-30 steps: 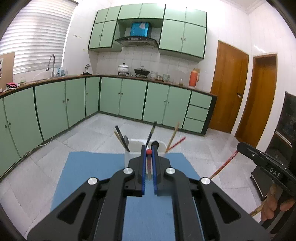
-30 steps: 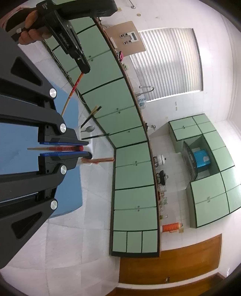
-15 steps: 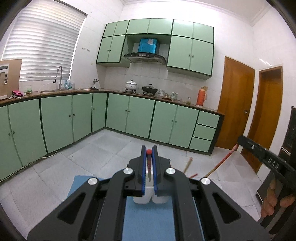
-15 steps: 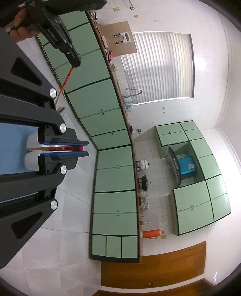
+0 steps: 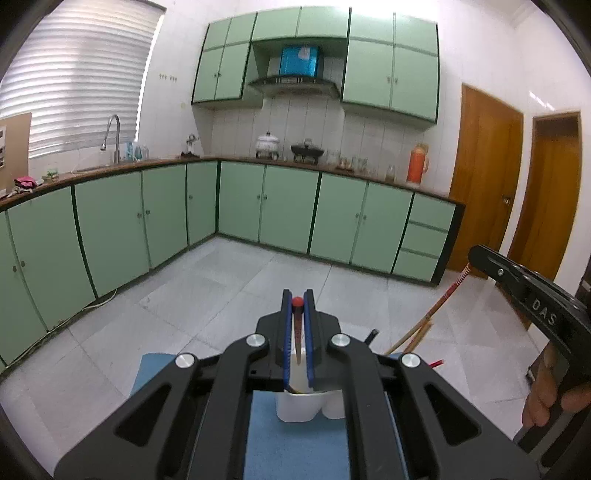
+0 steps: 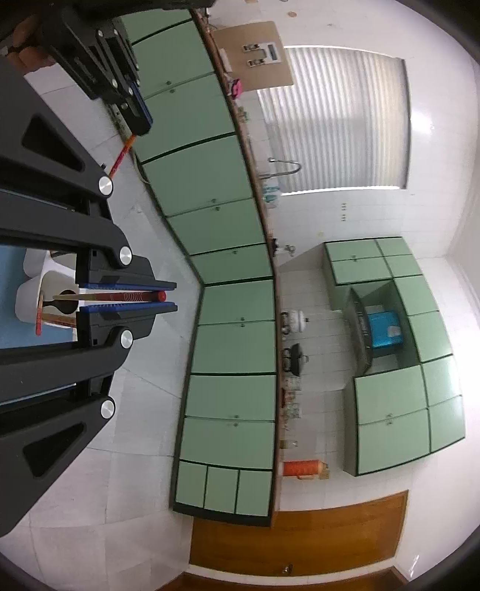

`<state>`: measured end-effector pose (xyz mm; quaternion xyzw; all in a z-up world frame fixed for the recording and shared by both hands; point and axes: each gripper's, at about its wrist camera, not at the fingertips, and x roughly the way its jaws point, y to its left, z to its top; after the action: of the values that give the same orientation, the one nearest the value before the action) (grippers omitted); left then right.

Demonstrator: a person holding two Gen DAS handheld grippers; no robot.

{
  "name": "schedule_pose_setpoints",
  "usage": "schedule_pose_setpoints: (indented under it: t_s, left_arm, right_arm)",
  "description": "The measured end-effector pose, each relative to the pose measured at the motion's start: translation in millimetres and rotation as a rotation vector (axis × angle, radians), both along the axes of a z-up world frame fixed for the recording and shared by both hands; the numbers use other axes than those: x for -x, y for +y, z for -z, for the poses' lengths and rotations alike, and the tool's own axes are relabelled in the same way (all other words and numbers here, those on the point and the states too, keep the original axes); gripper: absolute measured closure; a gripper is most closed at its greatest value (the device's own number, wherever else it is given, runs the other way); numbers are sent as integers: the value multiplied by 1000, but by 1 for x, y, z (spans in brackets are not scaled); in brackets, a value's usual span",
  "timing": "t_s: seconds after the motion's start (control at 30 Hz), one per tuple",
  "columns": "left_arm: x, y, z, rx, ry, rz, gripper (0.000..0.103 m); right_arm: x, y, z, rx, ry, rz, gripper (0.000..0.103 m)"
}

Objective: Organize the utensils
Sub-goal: 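Lower both chopsticks into the white holder and open both tools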

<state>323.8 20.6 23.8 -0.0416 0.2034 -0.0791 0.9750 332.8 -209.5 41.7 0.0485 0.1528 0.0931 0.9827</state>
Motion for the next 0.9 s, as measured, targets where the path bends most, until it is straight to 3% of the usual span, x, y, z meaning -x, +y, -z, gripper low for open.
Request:
schedule_pose_setpoints:
  t_s: [0.33, 0.77, 0.9]
  left_arm:
    - [-40, -5, 32, -26, 100, 12, 98]
    - [-54, -1, 62, -30, 191, 3, 97]
    - [-51, -2, 62, -21, 199, 7, 88]
  right_arm:
    - [-27, 14, 40, 40, 97, -39, 97]
    - [-26, 23, 74, 75, 177, -58, 97]
    - [-20, 21, 75, 75, 178, -62, 94]
